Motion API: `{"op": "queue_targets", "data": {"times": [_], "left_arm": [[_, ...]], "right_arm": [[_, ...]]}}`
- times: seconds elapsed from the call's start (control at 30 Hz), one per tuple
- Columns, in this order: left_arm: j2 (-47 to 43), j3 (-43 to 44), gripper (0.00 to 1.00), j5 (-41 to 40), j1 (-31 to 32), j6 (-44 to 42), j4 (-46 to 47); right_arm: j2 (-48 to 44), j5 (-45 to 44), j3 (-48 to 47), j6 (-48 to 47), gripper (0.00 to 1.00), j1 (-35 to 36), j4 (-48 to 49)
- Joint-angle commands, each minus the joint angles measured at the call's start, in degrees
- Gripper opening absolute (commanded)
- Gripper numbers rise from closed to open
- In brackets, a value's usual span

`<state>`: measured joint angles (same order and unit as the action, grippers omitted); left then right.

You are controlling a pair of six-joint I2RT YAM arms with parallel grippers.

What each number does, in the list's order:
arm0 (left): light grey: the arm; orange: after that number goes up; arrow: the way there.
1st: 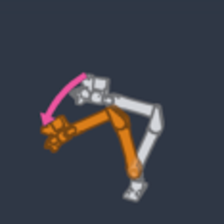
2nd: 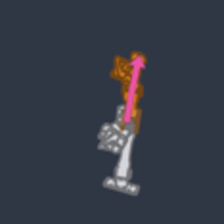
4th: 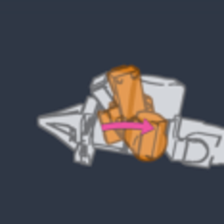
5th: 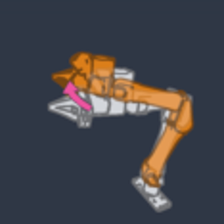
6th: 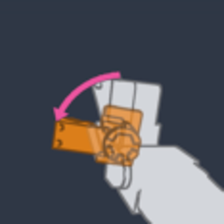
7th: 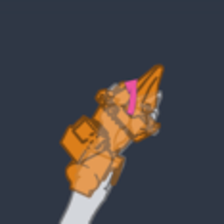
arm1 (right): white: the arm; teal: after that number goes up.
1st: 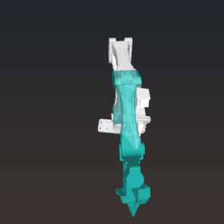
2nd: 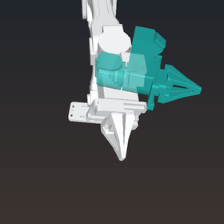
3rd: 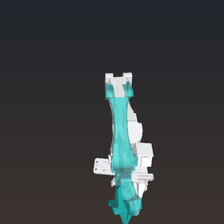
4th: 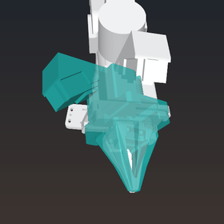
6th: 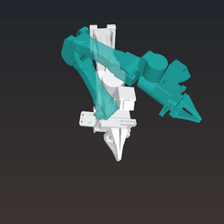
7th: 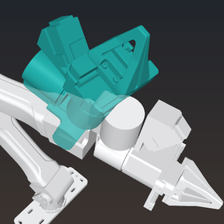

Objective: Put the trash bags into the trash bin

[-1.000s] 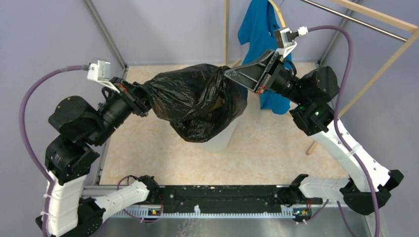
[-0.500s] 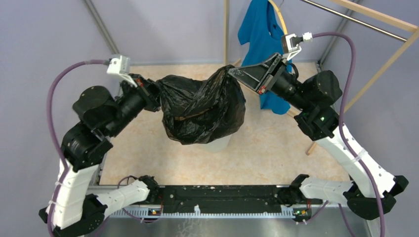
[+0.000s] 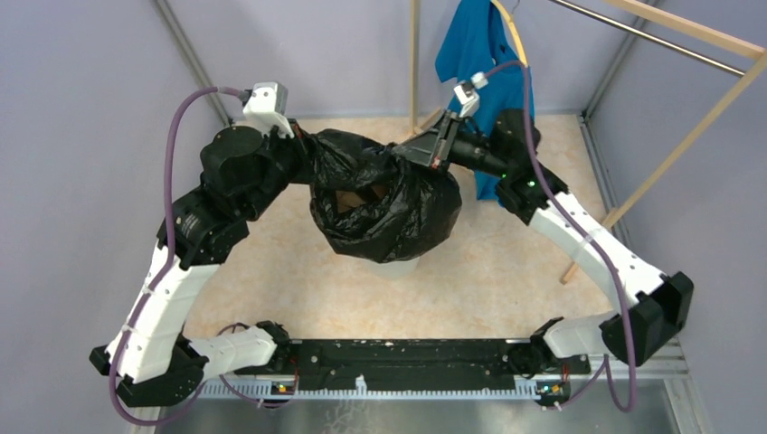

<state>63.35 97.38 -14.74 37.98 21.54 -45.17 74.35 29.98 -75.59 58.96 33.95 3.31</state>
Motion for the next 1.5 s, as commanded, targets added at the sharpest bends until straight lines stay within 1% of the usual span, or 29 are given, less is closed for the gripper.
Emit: {"op": "queue_targets", "data": {"times": [0.0,0.1,0.2,0.33,0.4,0.5,0.6,0.63,0.67,0.73,0.8,0.87,0.97,1.1,1.23,1.37,1.47], "left_arm": [[-1.0,-0.1,0.0,-4.8,0.0,-2.8,-0.1],[-1.3,-0.4,0.0,-5.6,0.0,-3.1,-0.3],[-1.4,-0.4,0.0,-7.2,0.0,-3.3,-1.0],[-2.3,-1.2,0.0,-9.3,0.0,-3.2,-1.1],[-2.7,-2.0,0.0,-10.0,0.0,-2.9,-0.7],[-2.9,-2.5,0.0,-10.1,0.0,-2.7,-0.5],[-3.0,-2.6,0.0,-10.1,0.0,-2.6,-0.7],[-3.1,-2.6,0.0,-10.1,0.0,-2.6,-0.7],[-3.1,-2.5,0.0,-9.9,-0.1,-2.6,-0.7],[-3.0,-2.3,0.0,-9.5,0.0,-2.6,-0.5],[-2.8,-2.1,0.0,-8.9,0.0,-2.4,-0.3],[-2.8,-2.0,0.0,-8.1,0.0,-2.4,0.2],[-2.6,-1.9,0.0,-7.1,0.0,-2.1,0.7],[-2.5,-1.4,0.0,-6.1,0.0,-1.8,0.5],[-3.1,-2.0,0.0,-4.2,0.0,-1.4,1.8],[-4.2,-4.5,0.0,-2.3,0.0,-0.5,3.7],[-5.7,-8.3,0.0,-1.4,0.0,1.2,6.5]], "right_arm": [[1.7,11.0,-5.9,-6.2,0.2,2.0,-1.9],[-0.2,8.8,-9.1,-13.6,0.44,2.3,-9.7],[-2.1,5.3,-13.7,-22.2,0.67,2.3,-21.2],[-4.3,-2.9,-19.6,-32.8,0.9,2.2,-38.0],[-6.1,-6.8,-21.2,-35.6,0.98,2.3,-42.6],[-9.7,-11.2,-21.4,-38.3,0.99,2.2,-46.4],[-13.1,-15.7,-18.7,-40.9,0.98,2.3,-49.0],[-14.4,-16.3,-17.0,-42.1,0.96,2.2,-49.1],[-15.7,-15.7,-14.9,-43.4,0.91,2.3,-48.9],[-17.4,-11.1,-11.8,-45.0,0.83,2.2,-48.4],[-17.7,-5.4,-9.2,-45.2,0.71,2.6,-46.9],[-17.3,-2.9,-6.7,-44.6,0.64,4.4,-44.8],[-15.0,-4.8,-4.5,-44.8,0.63,9.4,-42.6],[-11.1,-11.6,-3.9,-45.3,0.62,13.7,-38.4],[-6.9,-14.3,-4.7,-43.9,0.63,13.9,-30.7],[-1.8,-26.4,-6.0,-39.2,0.64,13.9,-26.4],[-0.2,-32.1,-4.1,-36.7,0.64,13.9,-22.5]]}}
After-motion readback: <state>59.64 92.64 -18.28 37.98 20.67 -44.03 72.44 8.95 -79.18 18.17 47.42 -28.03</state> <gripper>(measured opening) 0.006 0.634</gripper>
